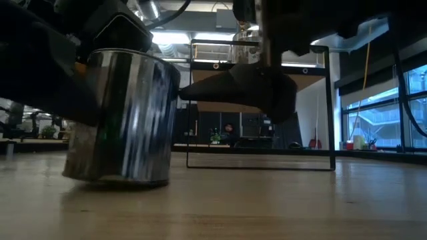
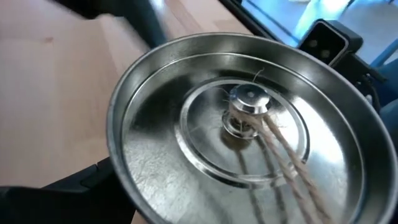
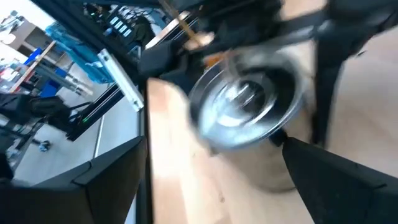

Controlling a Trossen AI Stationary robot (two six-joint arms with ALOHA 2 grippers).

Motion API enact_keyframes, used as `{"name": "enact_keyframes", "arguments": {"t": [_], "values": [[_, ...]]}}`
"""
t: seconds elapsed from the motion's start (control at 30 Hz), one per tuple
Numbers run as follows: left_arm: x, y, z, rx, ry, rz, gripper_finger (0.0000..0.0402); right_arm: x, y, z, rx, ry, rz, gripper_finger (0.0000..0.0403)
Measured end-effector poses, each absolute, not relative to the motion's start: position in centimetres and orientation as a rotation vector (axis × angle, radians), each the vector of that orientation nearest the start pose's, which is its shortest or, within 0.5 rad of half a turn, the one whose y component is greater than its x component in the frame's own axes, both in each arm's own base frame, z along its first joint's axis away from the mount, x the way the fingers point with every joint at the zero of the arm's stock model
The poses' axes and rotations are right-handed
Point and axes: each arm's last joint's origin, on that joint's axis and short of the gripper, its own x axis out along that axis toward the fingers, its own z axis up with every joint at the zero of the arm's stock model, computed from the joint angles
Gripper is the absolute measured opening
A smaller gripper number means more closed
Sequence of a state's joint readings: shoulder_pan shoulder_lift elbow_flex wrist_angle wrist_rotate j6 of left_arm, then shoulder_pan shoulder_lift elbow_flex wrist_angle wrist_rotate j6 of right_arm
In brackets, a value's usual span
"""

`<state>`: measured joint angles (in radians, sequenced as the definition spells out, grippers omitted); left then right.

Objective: Pick & Place candle stick holders
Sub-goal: Put the silver scented candle on the shelf

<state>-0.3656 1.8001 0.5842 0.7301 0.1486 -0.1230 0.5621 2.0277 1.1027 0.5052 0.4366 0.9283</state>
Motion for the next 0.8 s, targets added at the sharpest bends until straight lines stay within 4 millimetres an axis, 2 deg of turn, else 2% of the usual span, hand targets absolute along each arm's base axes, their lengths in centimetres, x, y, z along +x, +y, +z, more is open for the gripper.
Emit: {"name": "enact_keyframes", "arguments": {"t": [0.37, 0.5, 0.8], "values": [[26.7, -10.1, 14.8, -0.044, 0.589, -0.399, 0.0358, 35.1, 22.7, 14.2, 0.701, 0.414, -0.012, 0.0378], [25.8, -8.8, 16.5, -0.071, 0.613, -0.318, 0.0358, 34.9, 23.0, 14.2, 0.699, 0.417, -0.004, 0.0378], [23.3, -4.8, 21.7, -0.109, 0.499, -0.122, 0.0358, 34.9, 23.0, 14.3, 0.686, 0.411, -0.001, 0.0378]]}}
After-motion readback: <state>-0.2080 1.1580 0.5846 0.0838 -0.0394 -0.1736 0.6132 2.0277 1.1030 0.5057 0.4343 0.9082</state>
